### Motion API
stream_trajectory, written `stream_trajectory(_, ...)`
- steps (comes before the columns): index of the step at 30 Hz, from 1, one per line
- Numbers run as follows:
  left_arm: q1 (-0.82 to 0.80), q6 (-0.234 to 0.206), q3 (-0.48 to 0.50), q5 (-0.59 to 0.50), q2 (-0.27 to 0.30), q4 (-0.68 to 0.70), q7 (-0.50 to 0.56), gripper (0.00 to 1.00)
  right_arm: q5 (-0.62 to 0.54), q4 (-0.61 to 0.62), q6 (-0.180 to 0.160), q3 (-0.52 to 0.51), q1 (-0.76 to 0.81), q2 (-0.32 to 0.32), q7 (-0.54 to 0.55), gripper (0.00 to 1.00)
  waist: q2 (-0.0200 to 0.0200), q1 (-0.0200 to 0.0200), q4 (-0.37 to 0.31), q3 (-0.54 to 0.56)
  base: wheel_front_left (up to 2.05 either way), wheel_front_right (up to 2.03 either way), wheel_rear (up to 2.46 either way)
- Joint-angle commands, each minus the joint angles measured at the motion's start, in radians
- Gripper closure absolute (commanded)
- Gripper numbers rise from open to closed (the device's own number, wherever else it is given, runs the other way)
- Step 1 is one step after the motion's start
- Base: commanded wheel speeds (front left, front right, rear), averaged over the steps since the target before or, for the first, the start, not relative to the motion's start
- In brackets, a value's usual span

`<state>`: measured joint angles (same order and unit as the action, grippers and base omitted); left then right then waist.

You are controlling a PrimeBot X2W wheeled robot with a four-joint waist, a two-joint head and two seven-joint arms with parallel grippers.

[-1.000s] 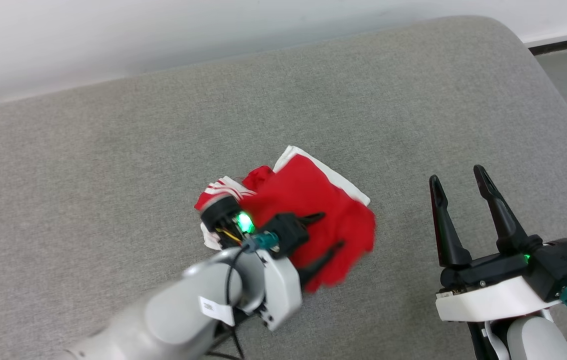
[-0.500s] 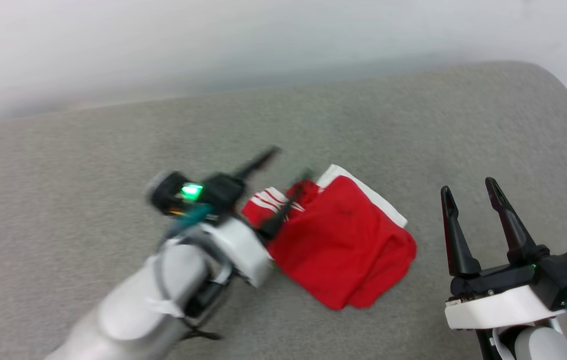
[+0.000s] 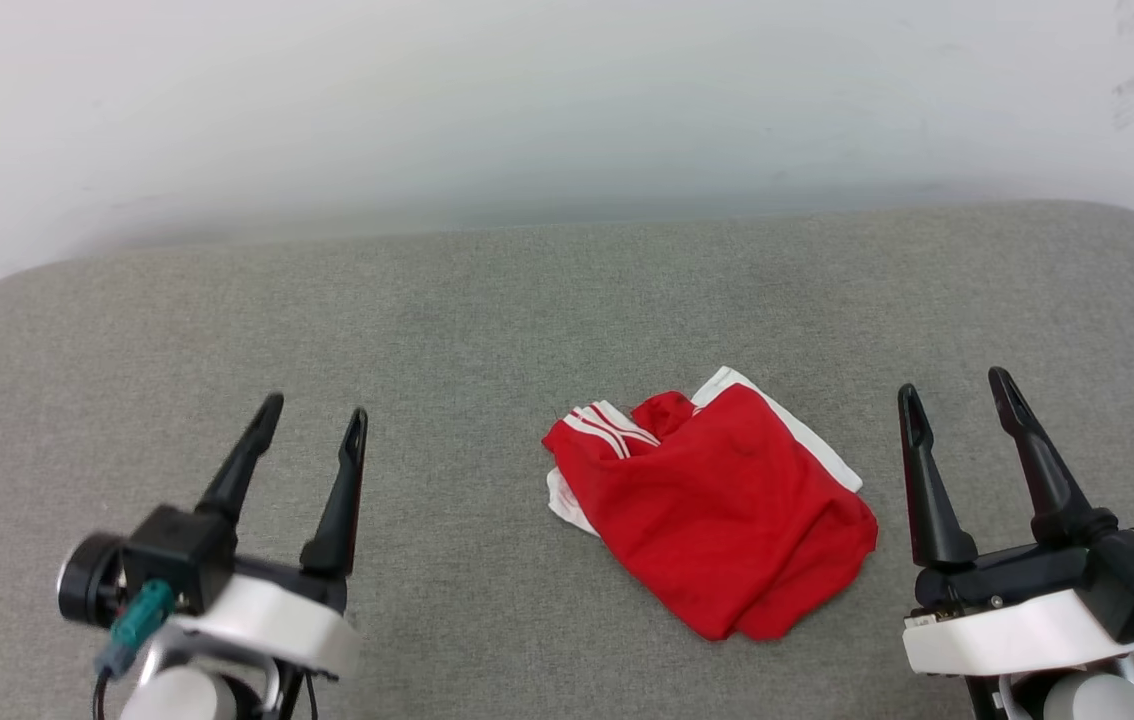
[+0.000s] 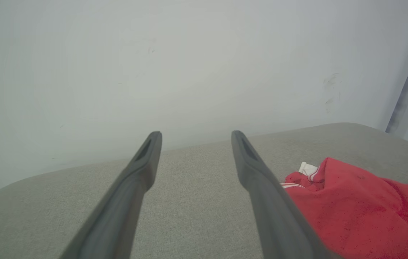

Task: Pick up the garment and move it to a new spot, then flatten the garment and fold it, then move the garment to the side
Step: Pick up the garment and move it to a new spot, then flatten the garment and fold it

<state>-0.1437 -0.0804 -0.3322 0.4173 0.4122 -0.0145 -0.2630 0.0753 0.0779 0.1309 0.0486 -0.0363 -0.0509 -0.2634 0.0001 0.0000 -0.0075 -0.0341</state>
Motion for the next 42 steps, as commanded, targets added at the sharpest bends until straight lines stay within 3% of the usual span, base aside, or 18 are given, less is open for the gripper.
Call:
stream_trajectory(1,0.036,0.010,0.020,-0.015,-0.020,0.013,-0.003,0.00,-0.001,0.006,0.000,0.001,0.010,0.001,-0.002,0.00,-0.0001,0.0000,0.001,0.003,0.00,0.00,0.00)
stream_trajectory(8,0.175,0.067,0.111,-0.087,-0.135,0.052,-0.003,0.00,-0.002,0.015,0.000,0.009,0.020,0.001,-0.002,0.00,-0.0001,0.0000,-0.005,0.012,0.00,0.00,0.00)
stream_trajectory(14,0.184,0.122,0.155,-0.151,-0.173,0.054,-0.003,0.00,-0.010,0.024,0.000,0.021,0.013,0.001,-0.002,0.00,-0.0001,0.0000,-0.014,-0.005,0.00,0.00,0.00)
stream_trajectory(20,0.139,0.162,0.119,-0.171,-0.183,0.013,0.007,0.00,-0.015,0.032,0.000,0.017,0.003,0.001,-0.002,0.00,-0.0001,0.0000,-0.024,-0.038,0.00,0.00,0.00)
stream_trajectory(24,0.051,0.192,0.051,-0.106,-0.194,-0.019,0.162,0.00,-0.027,0.036,0.000,0.035,-0.004,0.001,-0.002,0.00,-0.0001,0.0000,-0.028,-0.080,0.00,0.00,0.00)
stream_trajectory(32,-0.142,0.208,-0.082,-0.013,-0.143,-0.044,0.567,0.00,-0.039,0.056,0.000,0.061,-0.037,0.001,-0.002,0.00,-0.0001,0.0000,-0.051,-0.176,0.00,0.00,0.00)
stream_trajectory(37,-0.238,0.208,-0.098,0.002,-0.136,-0.103,0.693,0.00,-0.033,0.066,0.000,0.078,-0.056,0.001,-0.002,0.00,-0.0001,0.0000,-0.072,-0.234,0.00,0.00,0.00)
stream_trajectory(42,-0.304,0.209,-0.117,0.000,-0.131,-0.156,0.752,0.00,-0.043,0.071,0.000,0.080,-0.074,0.001,-0.002,0.00,-0.0001,0.0000,-0.089,-0.280,0.00,0.00,0.00)
